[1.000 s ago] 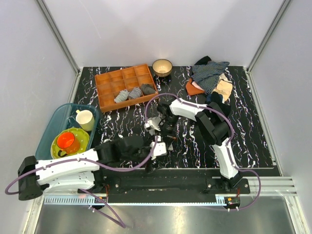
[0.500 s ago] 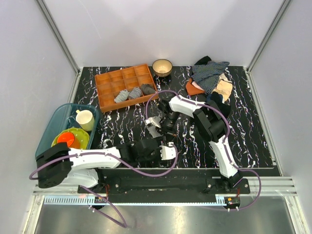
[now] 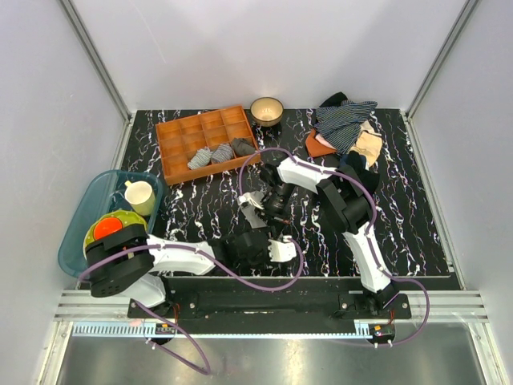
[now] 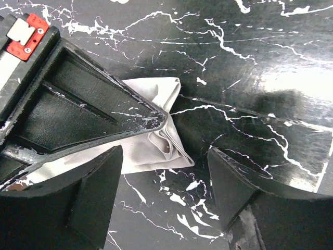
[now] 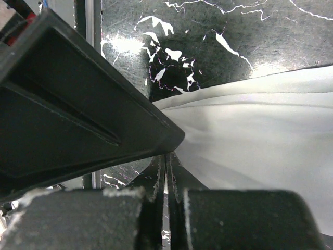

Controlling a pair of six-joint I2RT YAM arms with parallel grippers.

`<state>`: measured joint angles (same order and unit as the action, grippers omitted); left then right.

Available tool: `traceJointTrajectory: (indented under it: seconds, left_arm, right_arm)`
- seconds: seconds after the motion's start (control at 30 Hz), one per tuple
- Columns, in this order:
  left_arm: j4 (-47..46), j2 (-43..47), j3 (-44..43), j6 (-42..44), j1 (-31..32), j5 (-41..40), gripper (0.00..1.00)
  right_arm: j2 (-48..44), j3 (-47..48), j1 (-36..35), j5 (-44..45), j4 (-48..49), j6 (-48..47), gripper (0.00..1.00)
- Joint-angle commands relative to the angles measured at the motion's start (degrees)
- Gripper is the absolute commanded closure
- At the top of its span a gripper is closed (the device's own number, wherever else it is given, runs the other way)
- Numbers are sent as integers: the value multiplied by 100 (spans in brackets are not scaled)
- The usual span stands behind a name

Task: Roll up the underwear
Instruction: Roll the underwear to the center of the board.

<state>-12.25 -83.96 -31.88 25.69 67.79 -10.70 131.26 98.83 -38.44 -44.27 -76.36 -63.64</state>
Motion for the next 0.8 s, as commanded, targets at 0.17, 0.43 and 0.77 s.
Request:
traceJointTrajectory:
  seconds: [0.17,0.43,0.77]
  left_arm:
    - [-401,-463,-222,129,15,-231,46]
    - [-15,-524,-397,-29,-116,93,93]
    - [846,-322,-758,-609,-941,1570,100]
  right_arm:
    - [75,216,55,-214,-398,-114,100]
    - [31,190,99,-249,-406,-131,100]
    - [-557,-135,406,-433,314,307,69]
